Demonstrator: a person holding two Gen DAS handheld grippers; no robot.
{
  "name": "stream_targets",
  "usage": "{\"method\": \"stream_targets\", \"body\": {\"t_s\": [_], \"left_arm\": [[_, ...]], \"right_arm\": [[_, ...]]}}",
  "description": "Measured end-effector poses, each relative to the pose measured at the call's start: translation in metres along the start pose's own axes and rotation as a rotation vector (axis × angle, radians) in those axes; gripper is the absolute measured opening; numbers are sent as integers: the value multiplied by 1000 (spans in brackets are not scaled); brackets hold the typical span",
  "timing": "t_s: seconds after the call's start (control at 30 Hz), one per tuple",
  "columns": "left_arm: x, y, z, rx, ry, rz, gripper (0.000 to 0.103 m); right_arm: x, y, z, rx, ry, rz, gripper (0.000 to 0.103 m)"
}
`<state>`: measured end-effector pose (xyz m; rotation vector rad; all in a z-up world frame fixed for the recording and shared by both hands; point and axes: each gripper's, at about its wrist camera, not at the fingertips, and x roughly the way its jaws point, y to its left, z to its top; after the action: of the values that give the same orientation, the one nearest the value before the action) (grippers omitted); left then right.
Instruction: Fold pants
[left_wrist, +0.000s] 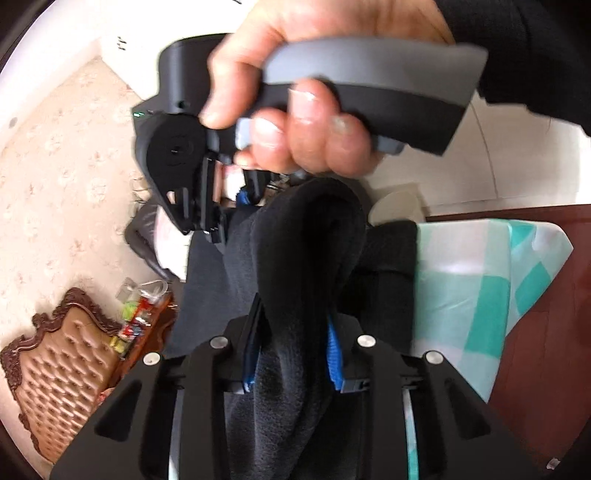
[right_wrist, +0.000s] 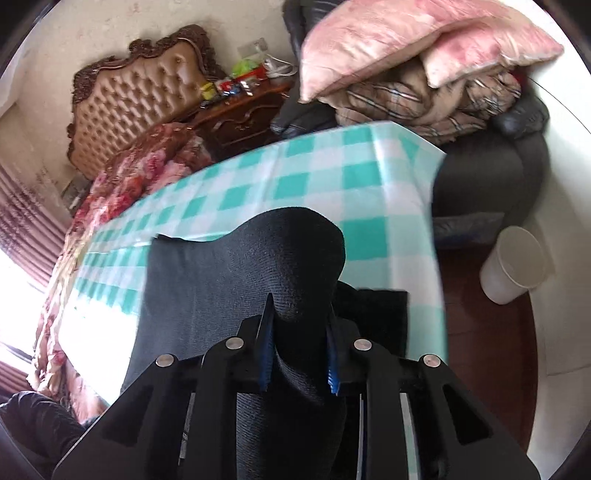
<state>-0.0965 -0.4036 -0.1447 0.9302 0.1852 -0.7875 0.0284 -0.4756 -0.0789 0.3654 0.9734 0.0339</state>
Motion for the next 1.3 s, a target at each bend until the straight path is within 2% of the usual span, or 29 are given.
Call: {"method": "stream_targets", "body": {"t_s": [0.07,0.13,0.2,0.23,0.3,0.33,0.37,0.43,0.5,0.53,0.6,0.67,0.7,0.73,0.77,0.8,0.83,0.9,0.97,1.03,1.07,1.1,1.13,1.17,1.23,1.27,1.3], "left_arm": [[17,-11,-4,-10,13,-75,47],[14,-8,-8,-42,-18,-95,50],[-4,20,-13,-148,-40,-193,54],[-13,33,-16,-193,-56,-211,56],[-36,76,-28,-326,-101,-266,57],[-44,106,-38,-428,-111,-282,57],[-44,126,-45,-494,-103,-279,57],[-27,180,-67,-690,-46,-262,55],[-2,210,-82,-790,24,-238,47],[22,229,-92,-834,73,-250,44],[55,247,-94,-856,134,-256,44],[102,255,-98,-831,248,-263,44],[127,253,-104,-823,323,-287,44],[148,249,-112,-835,383,-318,34],[161,245,-119,-845,418,-336,30],[159,242,-129,-837,428,-337,30],[155,239,-130,-818,424,-305,29],[142,237,-110,-793,367,-282,35],[128,228,-81,-747,281,-330,37],[132,219,-54,-695,223,-387,37],[136,211,-36,-682,187,-463,37],[137,204,-23,-676,174,-502,37],[144,195,-13,-662,171,-537,37],[157,184,-4,-641,199,-561,42],[184,163,1,-617,292,-572,55],[189,164,-1,-629,298,-565,62],[189,168,-5,-657,298,-564,63]], "right_arm": [[20,-7,-12,-37,14,-110,26],[22,-9,-22,-69,-22,-143,28],[11,-8,-26,-68,-63,-159,29],[6,-8,-26,-59,-80,-188,29],[-26,6,-35,-42,-184,-331,32],[-39,15,-40,-50,-231,-371,33],[-48,24,-46,-65,-262,-387,33],[-60,50,-63,-85,-310,-422,33],[-54,69,-81,-90,-307,-471,33],[-48,72,-84,-87,-297,-500,33],[-28,67,-93,-57,-237,-563,33],[-10,51,-101,4,-170,-592,33],[-7,50,-103,6,-172,-598,34],[-5,49,-105,-1,-176,-610,34],[-5,50,-107,-10,-177,-623,34],[-4,51,-106,-11,-175,-627,34],[-5,51,-106,-7,-174,-629,34],[-5,50,-106,0,-174,-626,34],[-3,49,-106,1,-176,-628,34],[-3,50,-107,2,-177,-627,34],[-3,52,-107,5,-178,-625,34],[-3,52,-108,9,-178,-622,34],[-4,51,-108,10,-178,-620,34],[-4,51,-108,11,-177,-621,34],[-3,51,-107,10,-175,-629,35],[-2,50,-107,12,-174,-631,35],[-2,50,-107,15,-176,-625,36]]}}
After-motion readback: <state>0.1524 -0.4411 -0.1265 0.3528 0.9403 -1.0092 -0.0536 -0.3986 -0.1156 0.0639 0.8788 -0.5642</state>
